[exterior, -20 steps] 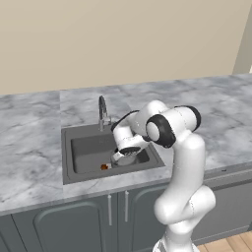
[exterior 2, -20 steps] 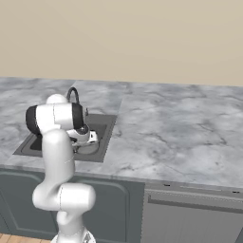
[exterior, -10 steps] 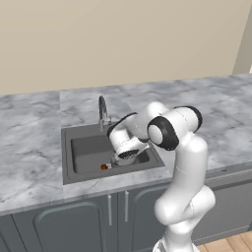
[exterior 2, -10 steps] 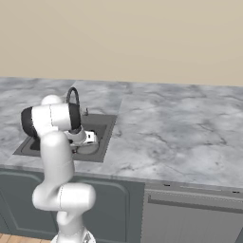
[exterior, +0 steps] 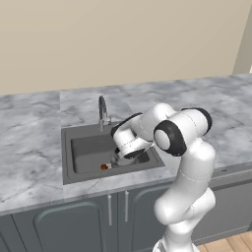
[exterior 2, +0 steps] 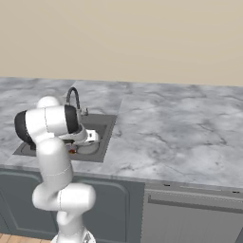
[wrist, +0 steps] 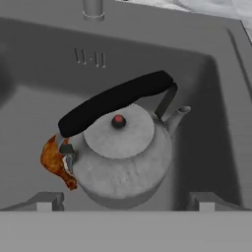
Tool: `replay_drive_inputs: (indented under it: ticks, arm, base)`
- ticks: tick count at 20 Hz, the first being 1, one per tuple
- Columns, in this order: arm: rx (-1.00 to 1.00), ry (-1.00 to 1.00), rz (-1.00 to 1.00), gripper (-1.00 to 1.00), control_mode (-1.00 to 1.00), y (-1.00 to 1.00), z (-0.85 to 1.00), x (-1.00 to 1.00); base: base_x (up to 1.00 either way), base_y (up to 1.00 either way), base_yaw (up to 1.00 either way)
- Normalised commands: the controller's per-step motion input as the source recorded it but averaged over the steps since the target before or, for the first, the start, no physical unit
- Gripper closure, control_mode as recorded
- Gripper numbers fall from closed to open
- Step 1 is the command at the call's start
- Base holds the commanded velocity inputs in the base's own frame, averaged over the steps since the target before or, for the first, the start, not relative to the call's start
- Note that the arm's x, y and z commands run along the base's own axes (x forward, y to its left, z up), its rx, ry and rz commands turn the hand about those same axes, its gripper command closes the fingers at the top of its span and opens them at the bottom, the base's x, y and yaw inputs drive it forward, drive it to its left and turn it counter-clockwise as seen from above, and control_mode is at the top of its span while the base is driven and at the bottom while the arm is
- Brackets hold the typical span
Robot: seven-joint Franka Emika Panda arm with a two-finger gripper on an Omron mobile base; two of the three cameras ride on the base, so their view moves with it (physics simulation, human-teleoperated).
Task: Open the cabinet, pick the kettle from the cabinet, and place it in the sink.
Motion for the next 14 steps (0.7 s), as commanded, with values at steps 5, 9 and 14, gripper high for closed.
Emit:
replay_drive_inputs:
  ticks: [5,9,14]
  arm:
    - [0.04,0.0,0.0,-1.0,-1.0,-0.09,0.5,0.0]
    - [0.08,0.04,-0.05,-1.0,-1.0,-0.11,0.52,0.0]
    - [0.05,0.08,-0.07,-1.0,-1.0,-0.07,0.55,0.01]
  base:
    - [0.0,0.0,0.0]
    - [0.0,0.0,0.0]
    - [0.0,0.0,0.0]
